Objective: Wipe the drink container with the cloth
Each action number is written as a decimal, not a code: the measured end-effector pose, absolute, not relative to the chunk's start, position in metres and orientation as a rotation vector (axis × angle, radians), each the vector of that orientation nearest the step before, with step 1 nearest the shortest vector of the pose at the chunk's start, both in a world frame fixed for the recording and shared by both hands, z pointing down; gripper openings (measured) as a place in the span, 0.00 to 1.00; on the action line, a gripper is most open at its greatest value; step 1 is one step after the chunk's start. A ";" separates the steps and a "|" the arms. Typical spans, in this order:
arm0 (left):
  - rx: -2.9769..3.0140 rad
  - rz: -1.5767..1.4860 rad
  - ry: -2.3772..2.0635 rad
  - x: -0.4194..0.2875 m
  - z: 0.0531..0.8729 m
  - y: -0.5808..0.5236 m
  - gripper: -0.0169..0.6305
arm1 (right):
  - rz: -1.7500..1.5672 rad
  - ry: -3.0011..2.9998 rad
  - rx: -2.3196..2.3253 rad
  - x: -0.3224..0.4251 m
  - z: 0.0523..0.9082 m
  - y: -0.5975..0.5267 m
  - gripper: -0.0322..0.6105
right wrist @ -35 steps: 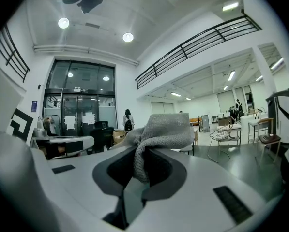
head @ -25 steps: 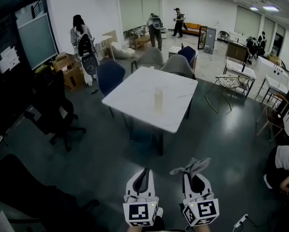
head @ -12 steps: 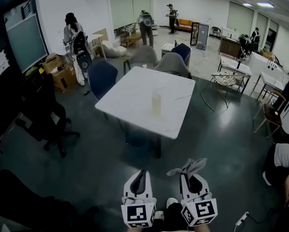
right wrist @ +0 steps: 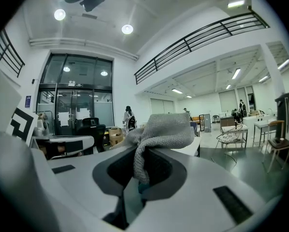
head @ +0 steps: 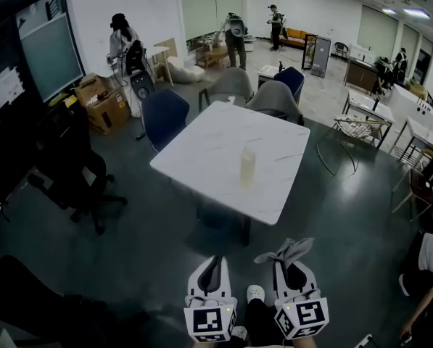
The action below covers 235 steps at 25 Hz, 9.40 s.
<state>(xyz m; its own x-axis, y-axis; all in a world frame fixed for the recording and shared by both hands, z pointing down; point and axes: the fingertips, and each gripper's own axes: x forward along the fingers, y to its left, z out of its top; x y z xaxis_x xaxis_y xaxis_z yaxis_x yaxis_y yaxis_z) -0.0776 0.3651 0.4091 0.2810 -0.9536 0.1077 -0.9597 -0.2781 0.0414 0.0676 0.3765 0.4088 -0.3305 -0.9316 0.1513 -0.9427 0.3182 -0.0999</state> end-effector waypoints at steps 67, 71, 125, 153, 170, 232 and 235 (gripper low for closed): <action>2.665 0.479 -1.104 0.032 0.496 -0.048 0.50 | 0.433 -2.546 1.127 0.072 0.502 -0.017 0.12; 2.679 0.496 -1.050 0.035 0.501 -0.048 0.50 | 0.452 -2.535 1.105 0.070 0.509 -0.019 0.12; 2.726 0.573 -0.883 0.043 0.507 -0.044 0.45 | 0.452 -2.412 0.635 0.061 0.603 -0.034 0.12; 2.873 0.761 -0.545 0.039 0.516 -0.038 0.44 | 0.372 -2.225 0.575 0.056 0.668 -0.022 0.12; 2.915 0.809 -0.628 0.037 0.519 -0.038 0.42 | 0.361 -2.206 0.597 0.054 0.671 -0.019 0.12; 2.945 0.920 -0.279 0.024 0.536 -0.031 0.44 | 0.293 -2.358 0.345 0.046 0.575 -0.024 0.12; 2.947 0.909 -0.284 0.025 0.534 -0.031 0.44 | 0.314 -2.334 0.339 0.047 0.589 -0.026 0.12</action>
<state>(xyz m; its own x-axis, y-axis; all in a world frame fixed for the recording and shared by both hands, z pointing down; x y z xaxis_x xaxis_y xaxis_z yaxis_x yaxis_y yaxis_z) 0.0250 -0.0311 0.5344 0.8111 -0.1613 0.5622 -0.1872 -0.9823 -0.0117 0.0465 -0.0256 0.5885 -0.6879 -0.1499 0.7101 -0.3321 0.9350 -0.1243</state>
